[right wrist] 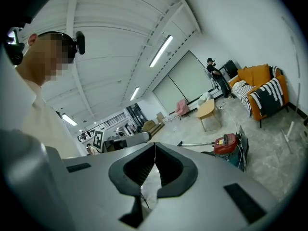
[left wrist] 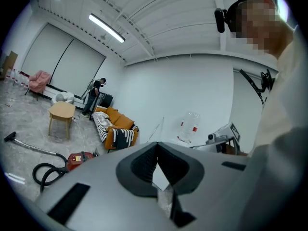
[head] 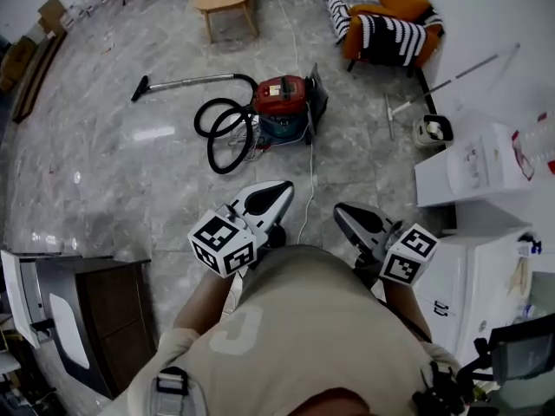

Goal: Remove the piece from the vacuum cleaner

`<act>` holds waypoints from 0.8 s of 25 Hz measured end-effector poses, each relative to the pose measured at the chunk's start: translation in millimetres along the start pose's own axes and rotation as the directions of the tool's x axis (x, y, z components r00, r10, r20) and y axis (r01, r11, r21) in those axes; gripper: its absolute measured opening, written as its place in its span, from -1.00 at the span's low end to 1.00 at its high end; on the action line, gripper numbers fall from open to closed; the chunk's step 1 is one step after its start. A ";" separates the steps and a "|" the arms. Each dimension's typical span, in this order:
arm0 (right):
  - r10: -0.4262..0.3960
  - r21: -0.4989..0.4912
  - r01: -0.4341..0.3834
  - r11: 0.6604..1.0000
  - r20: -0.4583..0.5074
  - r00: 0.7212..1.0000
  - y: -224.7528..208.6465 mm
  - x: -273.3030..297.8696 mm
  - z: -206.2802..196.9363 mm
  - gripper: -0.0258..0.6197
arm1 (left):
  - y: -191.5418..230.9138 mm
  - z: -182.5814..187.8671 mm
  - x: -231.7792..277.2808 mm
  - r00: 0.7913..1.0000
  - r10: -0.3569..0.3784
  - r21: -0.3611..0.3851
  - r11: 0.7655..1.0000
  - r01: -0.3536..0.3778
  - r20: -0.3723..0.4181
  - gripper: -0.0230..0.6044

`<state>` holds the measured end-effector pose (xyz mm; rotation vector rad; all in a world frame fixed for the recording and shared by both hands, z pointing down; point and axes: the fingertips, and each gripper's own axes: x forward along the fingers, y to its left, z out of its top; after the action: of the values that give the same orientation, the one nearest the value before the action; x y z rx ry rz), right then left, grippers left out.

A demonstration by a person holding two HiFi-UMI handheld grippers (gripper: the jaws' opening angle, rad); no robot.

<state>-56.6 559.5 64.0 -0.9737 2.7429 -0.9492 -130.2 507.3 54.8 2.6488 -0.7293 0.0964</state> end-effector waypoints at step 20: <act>-0.005 -0.224 -0.011 0.974 -0.069 0.998 5.1 116.8 36.5 -0.91 | 118.9 29.3 -25.8 0.999 0.021 -0.039 0.999 -0.019 0.044 -0.92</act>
<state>-142.4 473.9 46.2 -0.9844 2.9591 -0.6953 -213.6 414.6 65.2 2.6145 -0.7645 0.0286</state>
